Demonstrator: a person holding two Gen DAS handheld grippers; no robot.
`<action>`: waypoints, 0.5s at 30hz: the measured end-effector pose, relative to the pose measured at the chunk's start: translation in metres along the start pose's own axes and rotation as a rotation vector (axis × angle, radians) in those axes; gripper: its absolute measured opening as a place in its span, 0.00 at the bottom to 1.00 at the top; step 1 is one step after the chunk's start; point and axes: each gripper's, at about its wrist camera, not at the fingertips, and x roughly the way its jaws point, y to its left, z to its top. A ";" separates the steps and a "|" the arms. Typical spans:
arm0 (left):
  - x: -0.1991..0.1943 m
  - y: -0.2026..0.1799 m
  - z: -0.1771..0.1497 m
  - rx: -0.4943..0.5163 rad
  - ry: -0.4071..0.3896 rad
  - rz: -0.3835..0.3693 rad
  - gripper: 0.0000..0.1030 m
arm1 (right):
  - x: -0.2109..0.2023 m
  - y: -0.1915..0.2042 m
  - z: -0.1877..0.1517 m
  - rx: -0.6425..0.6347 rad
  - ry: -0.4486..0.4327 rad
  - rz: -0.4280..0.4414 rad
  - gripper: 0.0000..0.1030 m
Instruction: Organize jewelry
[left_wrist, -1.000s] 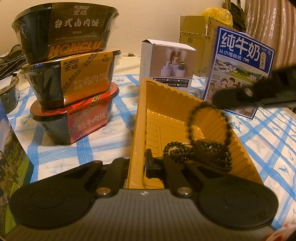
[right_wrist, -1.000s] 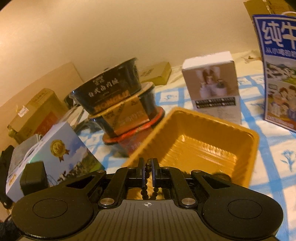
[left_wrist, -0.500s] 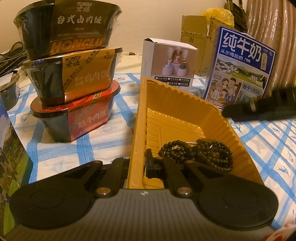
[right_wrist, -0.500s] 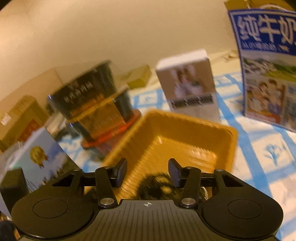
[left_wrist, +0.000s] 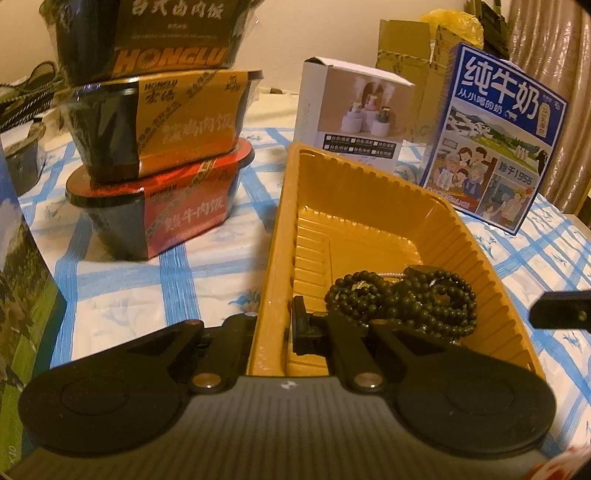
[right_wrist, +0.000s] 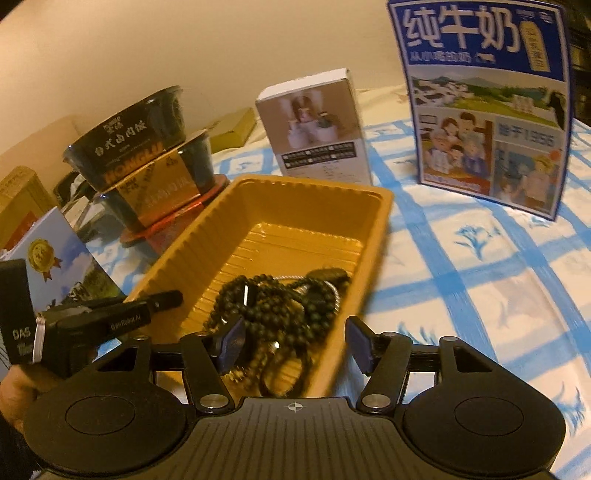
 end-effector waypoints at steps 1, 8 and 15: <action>0.001 0.001 0.000 -0.007 0.007 0.001 0.05 | -0.003 -0.001 -0.002 0.004 0.000 -0.005 0.59; 0.003 0.002 -0.006 -0.031 0.060 0.003 0.33 | -0.016 -0.001 -0.013 -0.026 -0.001 -0.078 0.69; -0.009 0.006 -0.008 -0.022 0.050 0.037 0.65 | -0.037 0.001 -0.026 0.022 -0.013 -0.105 0.72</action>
